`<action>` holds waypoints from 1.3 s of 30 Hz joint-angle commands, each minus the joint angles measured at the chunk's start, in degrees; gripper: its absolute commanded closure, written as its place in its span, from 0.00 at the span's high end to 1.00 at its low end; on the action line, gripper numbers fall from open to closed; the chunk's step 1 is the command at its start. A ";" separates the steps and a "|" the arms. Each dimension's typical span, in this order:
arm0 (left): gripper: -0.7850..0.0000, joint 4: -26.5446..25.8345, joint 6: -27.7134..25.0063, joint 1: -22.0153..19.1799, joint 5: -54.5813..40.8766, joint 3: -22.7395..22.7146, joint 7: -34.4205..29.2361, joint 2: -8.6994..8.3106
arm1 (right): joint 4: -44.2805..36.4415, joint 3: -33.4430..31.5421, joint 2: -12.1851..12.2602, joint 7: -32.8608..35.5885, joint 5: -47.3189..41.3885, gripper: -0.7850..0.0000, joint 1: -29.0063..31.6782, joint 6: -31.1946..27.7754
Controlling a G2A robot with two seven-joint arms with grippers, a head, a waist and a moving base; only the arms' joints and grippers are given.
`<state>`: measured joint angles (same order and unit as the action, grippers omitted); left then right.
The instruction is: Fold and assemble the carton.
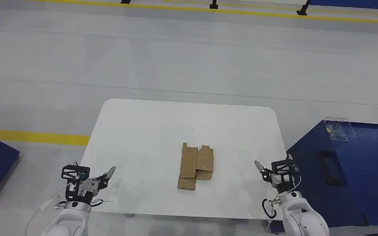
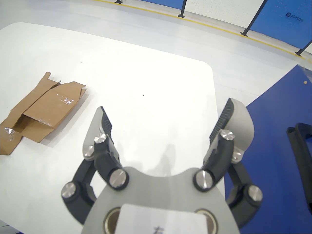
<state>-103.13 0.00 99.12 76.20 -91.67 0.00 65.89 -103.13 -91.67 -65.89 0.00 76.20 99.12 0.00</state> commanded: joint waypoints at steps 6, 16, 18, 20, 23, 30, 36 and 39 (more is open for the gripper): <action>1.00 0.00 0.00 0.00 0.00 0.00 0.00 0.00 | -0.62 -0.90 -0.52 16.76 -29.89 1.00 -4.53 -9.32; 1.00 0.00 0.00 0.00 0.00 0.00 0.00 0.00 | 19.82 0.77 0.36 59.80 -75.25 1.00 -25.00 -10.44; 1.00 0.00 0.00 0.00 0.00 0.00 0.00 0.00 | 25.27 4.67 -0.03 61.62 -75.76 1.00 -29.31 -10.32; 1.00 0.00 0.00 0.00 0.00 0.00 0.00 0.00 | 29.87 8.83 -0.63 61.47 -75.30 1.00 -32.61 -11.58; 1.00 0.00 0.00 0.00 0.00 0.00 0.00 0.00 | 36.30 14.22 -1.67 57.73 -73.17 1.00 -36.36 -13.42; 1.00 0.00 0.00 0.00 0.00 0.00 0.00 0.00 | 47.31 23.66 -4.33 49.86 -71.97 1.00 -41.73 -17.82; 1.00 0.00 0.00 0.00 0.00 0.00 0.00 0.00 | 55.84 27.67 -6.37 44.21 -74.32 0.74 -45.44 -20.90; 1.00 0.00 0.00 0.00 0.00 0.00 0.00 0.00 | 59.30 29.22 -7.16 41.40 -73.73 0.47 -47.04 -21.63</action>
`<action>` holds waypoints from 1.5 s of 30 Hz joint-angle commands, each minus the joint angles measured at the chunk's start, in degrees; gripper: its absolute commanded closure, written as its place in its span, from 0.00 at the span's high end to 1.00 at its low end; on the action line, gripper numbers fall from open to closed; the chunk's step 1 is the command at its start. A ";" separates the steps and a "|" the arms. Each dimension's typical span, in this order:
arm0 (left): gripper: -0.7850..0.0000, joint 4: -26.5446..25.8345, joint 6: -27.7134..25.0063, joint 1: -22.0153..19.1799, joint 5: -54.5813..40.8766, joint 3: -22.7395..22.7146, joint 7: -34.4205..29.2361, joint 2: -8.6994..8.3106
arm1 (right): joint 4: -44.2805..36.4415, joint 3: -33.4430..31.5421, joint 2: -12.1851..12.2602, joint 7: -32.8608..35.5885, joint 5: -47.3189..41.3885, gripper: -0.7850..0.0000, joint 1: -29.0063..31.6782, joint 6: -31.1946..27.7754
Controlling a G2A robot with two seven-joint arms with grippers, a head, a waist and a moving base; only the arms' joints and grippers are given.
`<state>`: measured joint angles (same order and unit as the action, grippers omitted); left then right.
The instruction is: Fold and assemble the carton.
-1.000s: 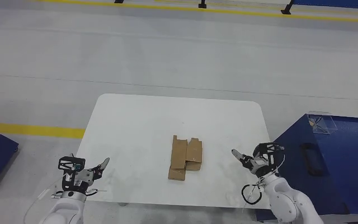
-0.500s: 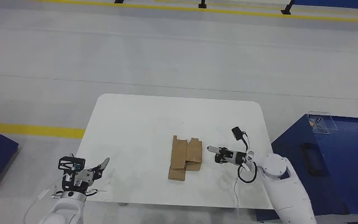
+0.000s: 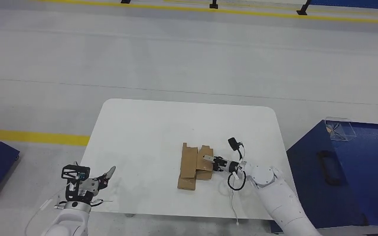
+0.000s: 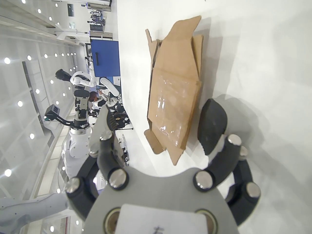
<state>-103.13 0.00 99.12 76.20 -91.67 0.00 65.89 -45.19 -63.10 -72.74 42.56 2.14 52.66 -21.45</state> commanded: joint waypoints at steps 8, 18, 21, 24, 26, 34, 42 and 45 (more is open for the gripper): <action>1.00 0.00 0.00 0.00 0.00 0.00 0.00 0.00 | 6.80 3.72 -2.06 -2.62 -0.30 0.00 -2.81 -3.48; 1.00 0.00 0.00 0.00 0.00 0.00 0.00 0.00 | -7.55 -2.46 -0.55 17.09 -18.01 0.00 -1.94 -10.07; 1.00 0.00 0.00 0.00 0.00 0.00 0.00 0.00 | -21.24 -6.72 0.94 19.69 -20.86 0.00 1.76 -6.52; 1.00 0.00 0.00 0.00 0.00 0.00 0.00 0.00 | -41.54 -12.55 2.59 18.94 -21.51 0.00 8.57 -0.08; 1.00 0.00 0.00 0.00 0.00 0.00 0.00 0.00 | -52.06 -15.41 3.19 17.15 -21.23 0.00 12.30 2.87; 1.00 0.00 0.00 0.00 0.00 0.00 0.00 0.00 | -71.28 -19.89 3.70 7.01 -21.66 0.00 19.75 5.92; 1.00 0.00 0.00 0.00 0.00 0.00 0.00 0.00 | -72.95 -20.40 3.83 5.56 -20.30 0.00 20.95 7.09; 1.00 0.00 0.00 0.00 0.00 0.00 0.00 0.00 | -72.95 -20.40 3.83 5.56 -20.30 0.00 20.95 7.09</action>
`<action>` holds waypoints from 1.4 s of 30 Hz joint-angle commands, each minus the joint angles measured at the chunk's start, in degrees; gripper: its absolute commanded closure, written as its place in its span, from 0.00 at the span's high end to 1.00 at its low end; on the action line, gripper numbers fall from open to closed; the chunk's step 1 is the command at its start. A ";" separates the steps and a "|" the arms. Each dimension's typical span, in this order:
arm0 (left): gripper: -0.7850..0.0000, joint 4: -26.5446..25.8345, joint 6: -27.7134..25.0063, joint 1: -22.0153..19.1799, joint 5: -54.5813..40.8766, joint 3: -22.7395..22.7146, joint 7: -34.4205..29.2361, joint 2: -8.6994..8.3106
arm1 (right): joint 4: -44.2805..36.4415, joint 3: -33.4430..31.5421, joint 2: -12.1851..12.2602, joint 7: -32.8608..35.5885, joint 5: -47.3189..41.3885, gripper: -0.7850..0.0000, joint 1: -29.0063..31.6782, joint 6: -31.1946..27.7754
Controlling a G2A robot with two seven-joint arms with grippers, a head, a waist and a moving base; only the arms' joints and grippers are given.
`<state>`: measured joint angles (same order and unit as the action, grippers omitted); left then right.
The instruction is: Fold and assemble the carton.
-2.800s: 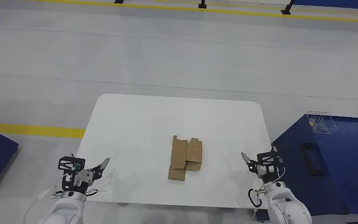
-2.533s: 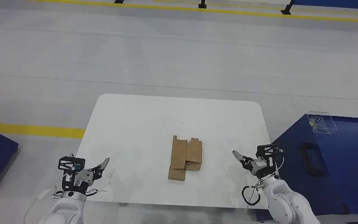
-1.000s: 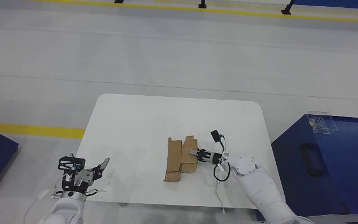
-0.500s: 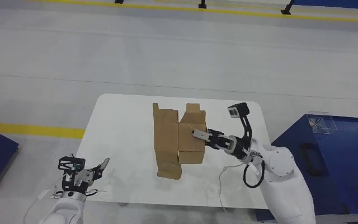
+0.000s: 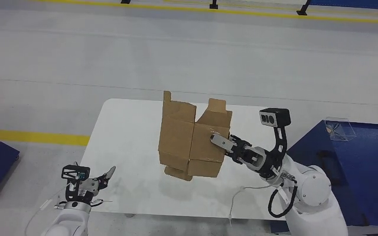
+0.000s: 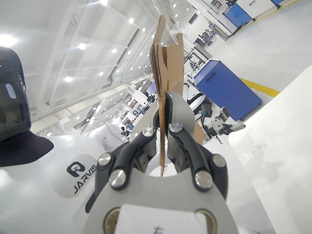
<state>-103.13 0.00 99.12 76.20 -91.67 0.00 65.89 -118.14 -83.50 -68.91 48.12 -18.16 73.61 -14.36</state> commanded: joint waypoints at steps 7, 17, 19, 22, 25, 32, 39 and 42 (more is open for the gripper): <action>1.00 0.00 0.00 0.00 0.00 0.00 0.00 0.00 | 0.68 0.19 -0.07 -1.77 -1.34 0.00 0.93 0.39; 1.00 0.00 0.00 0.00 0.00 0.00 0.00 0.00 | 9.50 4.01 -0.75 7.98 -41.43 0.00 5.68 8.48; 1.00 0.00 0.00 0.00 0.00 0.00 0.00 0.00 | 12.42 6.11 -1.06 11.82 -52.02 0.00 5.43 14.96; 1.00 0.00 0.00 0.00 0.00 0.00 0.00 0.00 | 17.05 10.08 -1.68 15.75 -64.47 0.00 4.16 24.78; 1.00 0.00 0.00 0.00 0.00 0.00 0.00 0.00 | 21.12 14.48 -2.49 17.35 -75.06 0.00 2.83 33.64; 1.00 0.00 0.00 0.00 0.00 0.00 0.00 0.00 | 28.25 26.23 -4.97 13.61 -96.38 0.00 0.75 51.41; 1.00 0.00 0.00 0.00 0.00 0.00 0.00 0.00 | 33.83 35.07 -7.52 2.82 -122.28 0.00 -1.14 63.06; 1.00 0.00 0.00 0.00 0.00 0.00 0.00 0.00 | 35.45 37.45 -8.37 -2.58 -129.63 0.00 -2.13 63.56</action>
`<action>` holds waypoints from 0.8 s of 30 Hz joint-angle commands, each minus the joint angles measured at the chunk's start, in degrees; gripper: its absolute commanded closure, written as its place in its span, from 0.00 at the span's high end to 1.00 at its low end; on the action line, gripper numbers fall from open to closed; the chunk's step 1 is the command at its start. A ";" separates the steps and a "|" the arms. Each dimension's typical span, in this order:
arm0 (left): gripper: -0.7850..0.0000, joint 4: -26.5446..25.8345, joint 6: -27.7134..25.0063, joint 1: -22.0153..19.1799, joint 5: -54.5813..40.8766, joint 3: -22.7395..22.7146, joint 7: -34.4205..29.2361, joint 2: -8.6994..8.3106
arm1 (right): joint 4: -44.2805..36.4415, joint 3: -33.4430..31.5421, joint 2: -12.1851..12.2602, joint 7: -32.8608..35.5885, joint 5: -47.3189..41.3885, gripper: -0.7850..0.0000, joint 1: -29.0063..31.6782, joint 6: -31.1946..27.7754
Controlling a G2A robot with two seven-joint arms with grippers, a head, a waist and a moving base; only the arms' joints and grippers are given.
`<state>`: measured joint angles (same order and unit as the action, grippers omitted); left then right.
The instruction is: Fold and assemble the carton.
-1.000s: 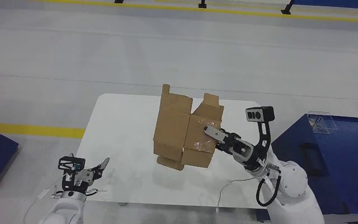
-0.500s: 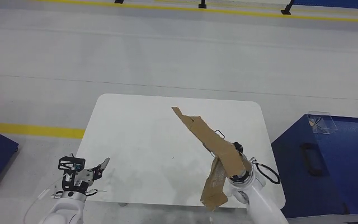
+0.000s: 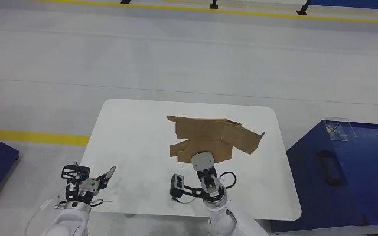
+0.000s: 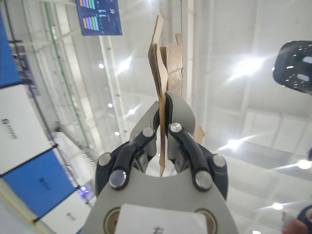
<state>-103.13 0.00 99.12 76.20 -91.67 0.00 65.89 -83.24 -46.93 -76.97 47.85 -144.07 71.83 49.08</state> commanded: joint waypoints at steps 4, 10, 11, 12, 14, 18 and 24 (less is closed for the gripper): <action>1.00 0.00 0.00 0.00 0.00 0.00 0.00 0.00 | 1.39 1.72 -1.09 -6.05 -6.75 0.00 -1.40 0.48; 1.00 0.00 0.00 0.00 0.00 0.00 0.00 0.00 | -0.17 -3.35 -1.22 -3.12 3.67 0.00 -1.53 -3.48; 1.00 0.00 0.00 0.00 0.00 0.00 0.00 0.00 | -1.09 -5.49 -0.99 -1.62 9.33 0.00 -1.78 -6.19; 1.00 0.00 0.00 0.00 0.00 0.00 0.00 0.00 | -2.25 -7.39 -0.73 0.54 15.57 0.00 -1.54 -8.99; 1.00 0.00 0.00 0.00 0.00 0.00 0.00 0.00 | -4.64 -11.73 0.00 5.39 30.47 0.00 -0.99 -17.67; 1.00 0.00 0.00 0.00 0.00 0.00 0.00 0.00 | -8.84 -19.44 1.44 13.26 53.82 0.00 1.39 -35.72; 1.00 0.00 0.00 0.00 0.00 0.00 0.00 0.00 | -17.19 -28.33 2.80 14.32 77.46 0.00 6.39 -58.52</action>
<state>-103.13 0.00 99.12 76.20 -91.67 0.00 65.89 -98.75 -73.73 -74.33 62.85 -72.88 77.10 -3.73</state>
